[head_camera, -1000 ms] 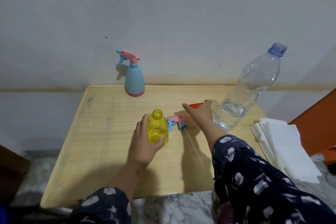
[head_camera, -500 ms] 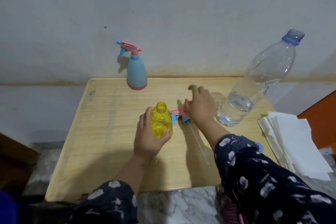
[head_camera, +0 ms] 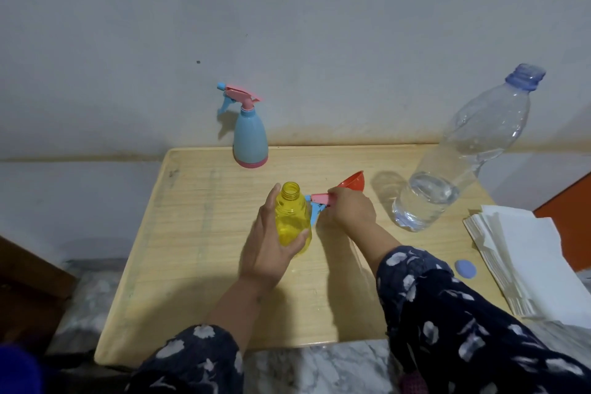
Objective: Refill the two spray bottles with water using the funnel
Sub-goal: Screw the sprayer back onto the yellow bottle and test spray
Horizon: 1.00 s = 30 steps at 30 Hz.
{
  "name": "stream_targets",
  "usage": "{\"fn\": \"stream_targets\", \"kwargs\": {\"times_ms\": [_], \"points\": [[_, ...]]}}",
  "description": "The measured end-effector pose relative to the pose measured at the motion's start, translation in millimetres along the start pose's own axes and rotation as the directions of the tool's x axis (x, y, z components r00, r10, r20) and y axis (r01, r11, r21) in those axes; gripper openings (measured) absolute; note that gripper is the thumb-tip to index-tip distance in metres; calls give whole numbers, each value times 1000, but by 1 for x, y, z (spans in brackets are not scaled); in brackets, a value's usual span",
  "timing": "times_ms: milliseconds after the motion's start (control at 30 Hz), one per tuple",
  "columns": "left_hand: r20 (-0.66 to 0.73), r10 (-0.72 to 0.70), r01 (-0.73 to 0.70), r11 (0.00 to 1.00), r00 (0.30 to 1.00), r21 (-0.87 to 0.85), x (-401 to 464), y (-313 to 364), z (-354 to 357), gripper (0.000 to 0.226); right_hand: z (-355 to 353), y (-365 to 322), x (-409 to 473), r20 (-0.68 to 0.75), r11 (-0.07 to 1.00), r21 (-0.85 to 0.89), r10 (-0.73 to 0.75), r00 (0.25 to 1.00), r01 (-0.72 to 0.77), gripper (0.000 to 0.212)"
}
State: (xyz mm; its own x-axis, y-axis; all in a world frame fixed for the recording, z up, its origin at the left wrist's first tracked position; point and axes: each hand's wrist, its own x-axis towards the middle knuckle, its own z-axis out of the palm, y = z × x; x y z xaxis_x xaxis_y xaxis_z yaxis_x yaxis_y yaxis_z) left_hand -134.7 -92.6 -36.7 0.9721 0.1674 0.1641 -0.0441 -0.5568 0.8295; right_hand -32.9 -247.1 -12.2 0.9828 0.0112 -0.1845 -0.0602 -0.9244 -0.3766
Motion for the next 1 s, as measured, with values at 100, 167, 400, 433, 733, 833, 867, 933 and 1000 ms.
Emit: {"fn": "stream_targets", "kwargs": {"times_ms": [100, 167, 400, 433, 733, 833, 867, 933, 1000], "points": [[22, -28, 27, 999, 999, 43, 5, 5, -15, 94, -23, -9, -1, -100, 990, 136, -14, 995, 28, 38], [62, -56, 49, 993, 996, 106, 7, 8, -27, 92, -46, -19, -2, -183, 954, 298, 20, 983, 36, 42], [159, -144, 90, 948, 977, 305, 9, 19, -48, 91, -138, -72, -19, -514, 797, 529, 29, 857, 291, 41], [180, -146, 86, 949, 973, 303, 7, 21, -50, 91, -146, -79, -21, -547, 779, 538, 32, 836, 322, 42], [235, -103, 33, 958, 967, 286, -12, 41, -52, 88, -162, -98, -40, -681, 747, 507, 41, 731, 430, 42], [237, -109, 37, 956, 965, 292, -15, 41, -53, 90, -170, -102, -44, -693, 729, 513, 41, 719, 453, 42], [237, -110, 37, 955, 965, 293, -16, 41, -54, 90, -172, -104, -46, -697, 725, 514, 42, 716, 459, 42], [233, -106, 36, 957, 967, 288, -15, 44, -55, 89, -171, -105, -49, -701, 718, 516, 41, 712, 467, 40], [226, -95, 30, 962, 969, 272, -12, 51, -56, 87, -164, -106, -53, -695, 711, 524, 39, 718, 469, 40]]}}
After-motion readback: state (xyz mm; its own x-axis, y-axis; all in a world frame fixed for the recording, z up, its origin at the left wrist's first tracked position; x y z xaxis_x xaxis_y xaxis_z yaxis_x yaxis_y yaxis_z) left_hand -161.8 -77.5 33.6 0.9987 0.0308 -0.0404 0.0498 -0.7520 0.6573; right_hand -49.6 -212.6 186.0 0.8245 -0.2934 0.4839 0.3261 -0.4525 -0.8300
